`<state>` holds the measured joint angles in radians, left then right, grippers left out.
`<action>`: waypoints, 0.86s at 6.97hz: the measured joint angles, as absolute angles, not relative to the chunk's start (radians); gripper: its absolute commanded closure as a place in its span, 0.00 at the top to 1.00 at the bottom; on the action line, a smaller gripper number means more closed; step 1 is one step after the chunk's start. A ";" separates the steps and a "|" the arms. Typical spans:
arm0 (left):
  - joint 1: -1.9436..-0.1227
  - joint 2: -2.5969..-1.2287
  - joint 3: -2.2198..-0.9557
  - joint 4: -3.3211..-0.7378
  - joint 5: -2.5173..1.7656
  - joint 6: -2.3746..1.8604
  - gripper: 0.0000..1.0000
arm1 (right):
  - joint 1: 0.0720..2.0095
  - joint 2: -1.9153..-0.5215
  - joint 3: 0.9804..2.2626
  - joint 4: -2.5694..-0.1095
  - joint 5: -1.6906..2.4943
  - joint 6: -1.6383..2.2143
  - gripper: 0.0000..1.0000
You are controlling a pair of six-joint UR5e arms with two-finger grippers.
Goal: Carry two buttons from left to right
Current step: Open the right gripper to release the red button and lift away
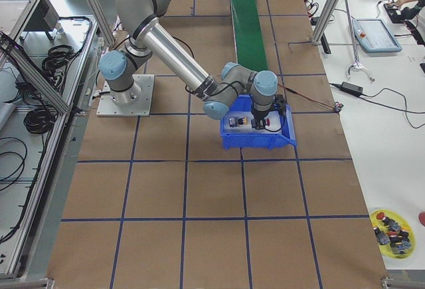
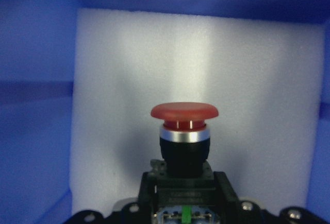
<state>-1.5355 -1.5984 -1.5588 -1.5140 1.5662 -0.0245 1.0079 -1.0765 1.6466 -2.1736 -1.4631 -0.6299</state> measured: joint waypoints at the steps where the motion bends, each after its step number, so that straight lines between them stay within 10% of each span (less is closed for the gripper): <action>1: -1.535 -1.598 -1.559 -1.514 1.566 -0.025 1.00 | 1.008 -1.073 1.641 -2.174 -1.462 -0.625 0.57; 3: -1.535 -1.598 -1.559 -1.514 1.566 -0.025 1.00 | 1.009 -1.072 1.629 -2.174 -1.453 -0.622 0.95; 6: -1.535 -1.598 -1.559 -1.514 1.566 -0.025 1.00 | 1.009 -1.075 1.627 -2.173 -1.401 -0.621 0.97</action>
